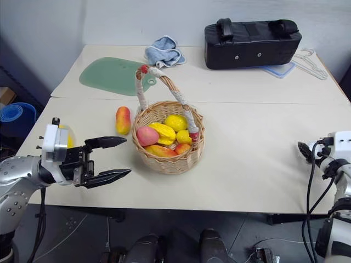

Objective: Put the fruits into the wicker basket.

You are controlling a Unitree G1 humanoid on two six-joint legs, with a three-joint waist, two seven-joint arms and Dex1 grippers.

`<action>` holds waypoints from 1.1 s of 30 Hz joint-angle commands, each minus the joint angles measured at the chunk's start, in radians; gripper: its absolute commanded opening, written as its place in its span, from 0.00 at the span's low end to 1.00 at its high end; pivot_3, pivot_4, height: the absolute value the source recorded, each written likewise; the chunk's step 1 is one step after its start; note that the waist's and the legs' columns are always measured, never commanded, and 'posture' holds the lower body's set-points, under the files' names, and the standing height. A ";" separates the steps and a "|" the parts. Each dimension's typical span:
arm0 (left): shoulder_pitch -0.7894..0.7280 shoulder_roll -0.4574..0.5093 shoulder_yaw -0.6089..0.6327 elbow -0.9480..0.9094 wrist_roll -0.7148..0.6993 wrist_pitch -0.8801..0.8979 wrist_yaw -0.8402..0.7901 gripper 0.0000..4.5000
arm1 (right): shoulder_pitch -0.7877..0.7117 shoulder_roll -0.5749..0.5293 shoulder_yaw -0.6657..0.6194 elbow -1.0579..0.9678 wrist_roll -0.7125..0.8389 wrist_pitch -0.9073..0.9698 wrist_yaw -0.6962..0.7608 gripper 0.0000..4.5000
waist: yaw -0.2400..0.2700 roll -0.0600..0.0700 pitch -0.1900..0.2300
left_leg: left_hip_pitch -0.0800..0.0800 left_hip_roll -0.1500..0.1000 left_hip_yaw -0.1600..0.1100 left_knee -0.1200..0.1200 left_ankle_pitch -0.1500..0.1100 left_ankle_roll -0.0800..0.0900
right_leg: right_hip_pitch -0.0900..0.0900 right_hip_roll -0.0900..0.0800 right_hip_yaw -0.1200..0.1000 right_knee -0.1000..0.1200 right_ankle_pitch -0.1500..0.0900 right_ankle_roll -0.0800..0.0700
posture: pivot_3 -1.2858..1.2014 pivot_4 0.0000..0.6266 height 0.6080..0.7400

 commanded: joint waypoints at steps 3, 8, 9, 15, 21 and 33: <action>-0.001 -0.030 0.144 0.184 0.027 -0.067 0.051 1.00 | 0.070 -0.018 -0.036 -0.215 0.083 -0.015 0.139 0.99 | 0.007 0.001 0.000 | 0.000 0.002 0.000 0.000 0.000 0.000 | 0.000 0.000 0.000 -0.001 0.000 0.000 | 0.52 0.24 1.00; 0.079 -0.027 0.287 0.420 0.094 -0.155 0.055 1.00 | 0.255 0.041 -0.027 -0.743 0.226 0.089 0.223 0.99 | 0.003 0.001 0.000 | 0.001 0.004 -0.001 -0.002 -0.001 0.000 | -0.001 0.000 0.000 0.001 0.000 0.000 | 0.52 0.24 1.00; 0.086 -0.030 0.341 0.490 0.087 -0.157 0.083 1.00 | 0.292 0.075 -0.025 -0.862 0.272 0.109 0.216 0.99 | 0.003 0.001 0.000 | 0.001 0.006 0.000 -0.002 -0.002 -0.002 | -0.001 0.001 -0.002 0.002 0.000 0.000 | 0.52 0.24 1.00; 0.182 0.041 0.534 0.883 0.163 -0.271 0.147 1.00 | 0.535 0.201 0.081 -1.397 0.365 0.076 0.286 0.99 | 0.009 -0.001 0.000 | 0.003 0.012 -0.001 -0.002 -0.007 -0.005 | -0.004 0.000 -0.017 0.005 0.001 -0.001 | 0.52 0.24 1.00; 0.267 0.105 0.593 1.083 0.182 -0.284 0.125 1.00 | 0.576 0.239 0.134 -1.614 0.453 0.122 0.257 0.99 | 0.024 -0.005 -0.001 | 0.002 0.011 0.001 0.003 -0.017 0.001 | -0.002 -0.006 -0.026 0.005 0.004 0.001 | 0.52 0.24 1.00; 0.195 0.204 0.414 0.735 0.145 -0.042 0.011 1.00 | 0.511 0.270 0.270 -1.712 0.434 0.157 0.222 0.99 | 0.032 -0.010 -0.004 | 0.002 0.014 0.001 0.006 -0.018 -0.002 | -0.002 -0.019 -0.054 0.003 0.007 -0.006 | 0.52 0.24 1.00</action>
